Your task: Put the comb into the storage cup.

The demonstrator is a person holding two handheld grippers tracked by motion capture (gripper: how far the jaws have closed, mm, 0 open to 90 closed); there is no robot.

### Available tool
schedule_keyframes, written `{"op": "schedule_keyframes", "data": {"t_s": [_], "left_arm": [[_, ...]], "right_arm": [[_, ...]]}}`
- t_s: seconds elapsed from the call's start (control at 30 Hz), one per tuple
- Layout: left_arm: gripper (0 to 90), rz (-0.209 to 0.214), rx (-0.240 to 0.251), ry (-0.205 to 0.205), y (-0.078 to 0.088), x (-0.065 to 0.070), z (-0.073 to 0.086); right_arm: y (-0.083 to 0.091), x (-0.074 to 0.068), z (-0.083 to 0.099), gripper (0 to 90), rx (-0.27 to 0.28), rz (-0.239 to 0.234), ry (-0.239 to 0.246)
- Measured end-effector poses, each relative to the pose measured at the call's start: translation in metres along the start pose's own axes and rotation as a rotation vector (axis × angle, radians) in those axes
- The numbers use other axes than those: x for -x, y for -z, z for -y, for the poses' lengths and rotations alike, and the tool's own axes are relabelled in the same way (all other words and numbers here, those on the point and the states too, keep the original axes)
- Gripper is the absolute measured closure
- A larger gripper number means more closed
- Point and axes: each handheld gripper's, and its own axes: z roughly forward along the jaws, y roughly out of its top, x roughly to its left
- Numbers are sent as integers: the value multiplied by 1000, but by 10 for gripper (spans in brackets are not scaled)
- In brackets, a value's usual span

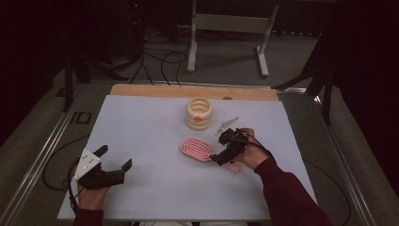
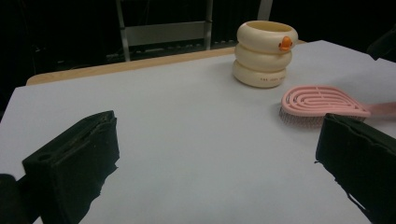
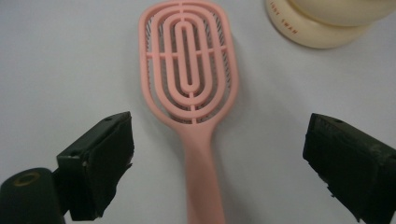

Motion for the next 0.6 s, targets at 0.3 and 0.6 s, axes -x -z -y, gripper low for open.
{"op": "schedule_keyframes", "data": {"t_s": [0.3,0.6], "left_arm": [[1,0,0,-1,0,0,0],[1,-1,0,0,0,0,0]], "right_arm": [[-16,0,-1,86,-60,-15,11],[-30,3,1,86,-116,-22,13]]}}
